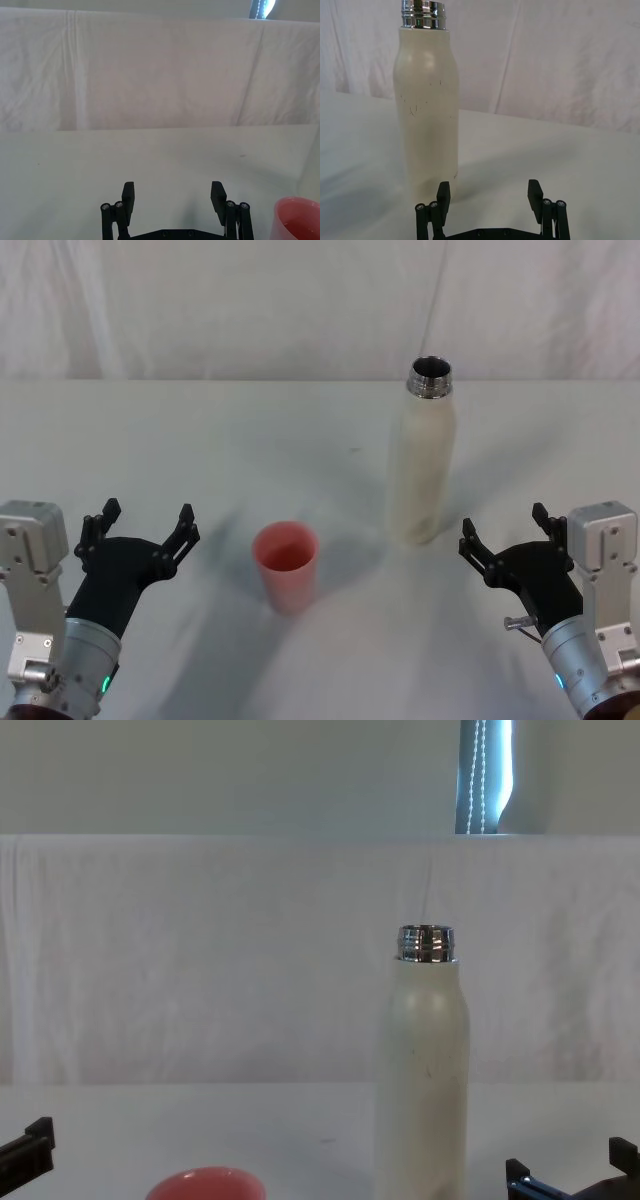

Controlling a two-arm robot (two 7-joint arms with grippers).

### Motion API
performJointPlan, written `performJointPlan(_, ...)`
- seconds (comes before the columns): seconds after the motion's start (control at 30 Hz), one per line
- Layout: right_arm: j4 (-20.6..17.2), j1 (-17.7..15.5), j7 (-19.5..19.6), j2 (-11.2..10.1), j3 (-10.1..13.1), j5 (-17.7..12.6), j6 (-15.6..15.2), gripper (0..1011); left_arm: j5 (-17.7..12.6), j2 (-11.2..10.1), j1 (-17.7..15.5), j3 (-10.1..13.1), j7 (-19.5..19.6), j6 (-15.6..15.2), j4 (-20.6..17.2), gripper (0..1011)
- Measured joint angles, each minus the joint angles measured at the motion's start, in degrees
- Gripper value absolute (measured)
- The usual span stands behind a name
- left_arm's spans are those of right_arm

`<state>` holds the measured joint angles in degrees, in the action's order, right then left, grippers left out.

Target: Grasp the thermos with one hand and pour water into the cup lid.

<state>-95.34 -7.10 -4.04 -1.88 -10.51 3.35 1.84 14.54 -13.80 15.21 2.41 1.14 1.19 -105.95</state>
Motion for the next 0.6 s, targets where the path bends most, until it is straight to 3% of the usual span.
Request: performJointPlan(0.6,0.00,0.00,0.00,0.00,-0.04,0.00,0.00,1002,0.00,0.00,0.00,0.00,0.00,0.00,0.00,1001)
